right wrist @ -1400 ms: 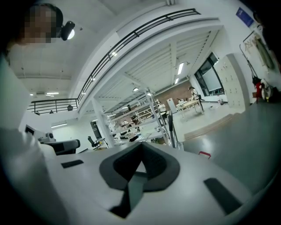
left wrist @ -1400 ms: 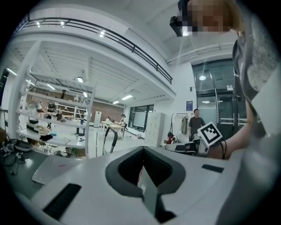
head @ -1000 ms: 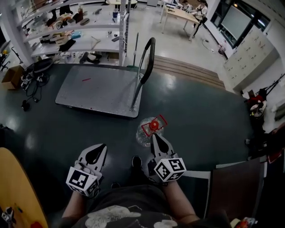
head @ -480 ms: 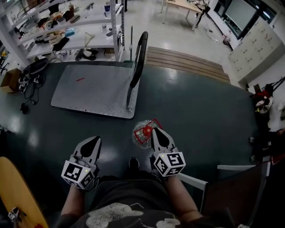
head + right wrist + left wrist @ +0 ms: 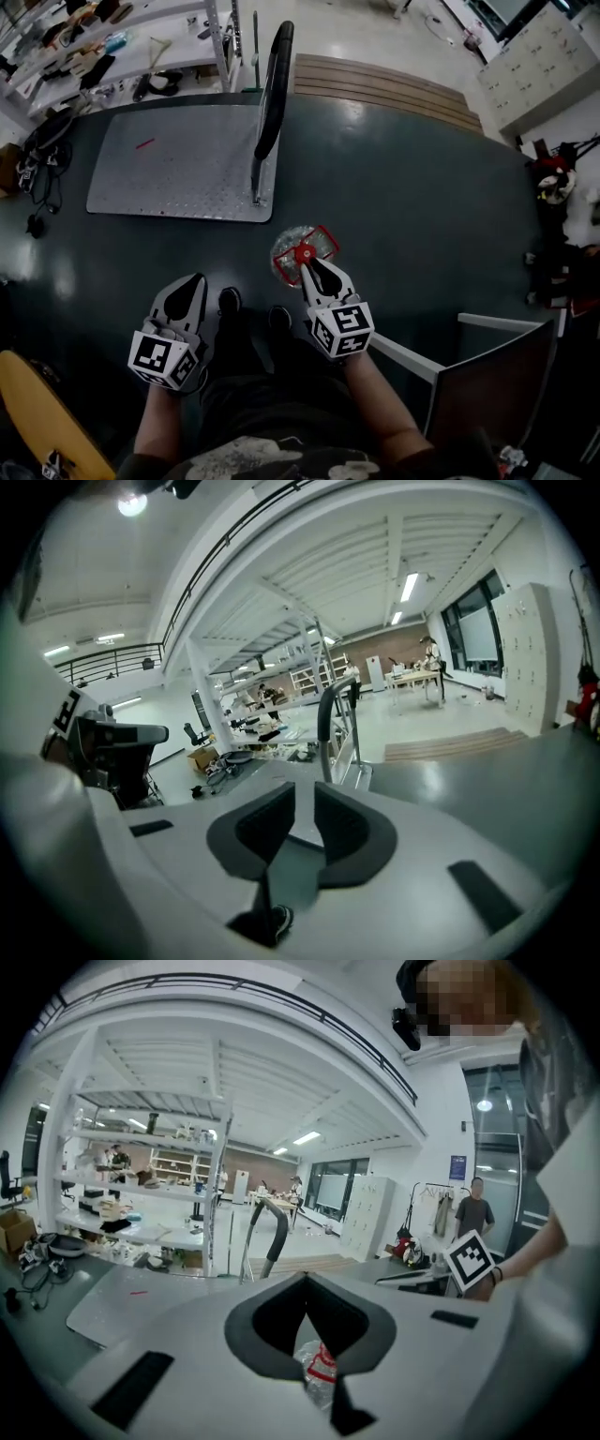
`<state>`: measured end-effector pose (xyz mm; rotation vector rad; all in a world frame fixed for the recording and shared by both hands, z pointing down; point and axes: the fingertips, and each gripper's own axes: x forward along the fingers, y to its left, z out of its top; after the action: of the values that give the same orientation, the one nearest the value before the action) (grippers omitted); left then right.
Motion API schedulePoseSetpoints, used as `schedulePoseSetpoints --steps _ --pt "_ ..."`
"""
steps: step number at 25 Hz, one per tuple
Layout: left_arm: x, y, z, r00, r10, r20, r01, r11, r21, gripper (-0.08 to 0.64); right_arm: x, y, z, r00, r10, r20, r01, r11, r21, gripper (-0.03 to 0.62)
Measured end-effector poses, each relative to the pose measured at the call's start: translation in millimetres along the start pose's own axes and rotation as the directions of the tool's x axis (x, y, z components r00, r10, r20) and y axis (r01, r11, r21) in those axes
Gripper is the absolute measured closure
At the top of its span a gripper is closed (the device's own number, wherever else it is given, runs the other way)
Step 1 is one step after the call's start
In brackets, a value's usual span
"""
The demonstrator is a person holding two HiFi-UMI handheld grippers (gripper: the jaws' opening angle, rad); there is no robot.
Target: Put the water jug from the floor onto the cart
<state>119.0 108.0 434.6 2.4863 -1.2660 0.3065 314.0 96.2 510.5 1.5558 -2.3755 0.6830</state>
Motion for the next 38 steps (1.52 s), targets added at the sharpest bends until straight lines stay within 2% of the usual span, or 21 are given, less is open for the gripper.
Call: schedulePoseSetpoints --steps 6,13,16,21,26,30,35,37,38 --pt "26.6 10.2 -56.0 0.988 -0.103 -0.116 0.1 0.994 -0.034 0.553 26.3 -0.2 -62.4 0.986 -0.075 -0.148 0.072 0.997 -0.022 0.541" --pt "66.9 17.0 -105.8 0.967 -0.182 -0.176 0.167 0.981 -0.093 0.552 67.8 -10.3 -137.0 0.936 -0.093 -0.34 0.069 0.994 -0.08 0.497" --pt "82.0 20.6 -127.3 0.955 -0.208 -0.212 0.189 0.976 -0.104 0.553 81.8 -14.0 -172.3 0.902 -0.098 -0.42 0.064 0.994 -0.092 0.483" --pt "104.7 36.5 -158.6 0.936 -0.234 -0.263 0.202 0.969 -0.142 0.554 107.9 -19.1 -225.0 0.815 -0.111 -0.569 0.012 0.985 -0.175 0.477" --pt "125.4 33.7 -182.1 0.912 -0.272 -0.306 0.239 0.961 -0.141 0.552 119.3 -33.6 -264.9 0.749 -0.121 -0.651 -0.038 0.974 -0.225 0.477" --pt "136.2 37.9 -195.5 0.902 -0.286 -0.323 0.251 0.957 -0.148 0.553 132.3 -39.1 -286.6 0.715 -0.121 -0.688 -0.05 0.974 -0.222 0.477" --pt "136.9 40.3 -206.6 0.897 -0.29 -0.334 0.244 0.954 -0.174 0.553 142.2 -40.5 -305.8 0.675 -0.121 -0.728 -0.021 0.983 -0.183 0.481" --pt "134.7 42.6 -210.6 0.896 -0.289 -0.337 0.239 0.954 -0.183 0.554 143.6 -44.5 -305.6 0.667 -0.148 -0.73 -0.003 0.979 -0.202 0.565" --pt "133.7 44.3 -211.0 0.896 -0.287 -0.338 0.235 0.954 -0.187 0.552 144.1 -45.5 -304.3 0.665 -0.153 -0.731 0.0 0.979 -0.205 0.565"
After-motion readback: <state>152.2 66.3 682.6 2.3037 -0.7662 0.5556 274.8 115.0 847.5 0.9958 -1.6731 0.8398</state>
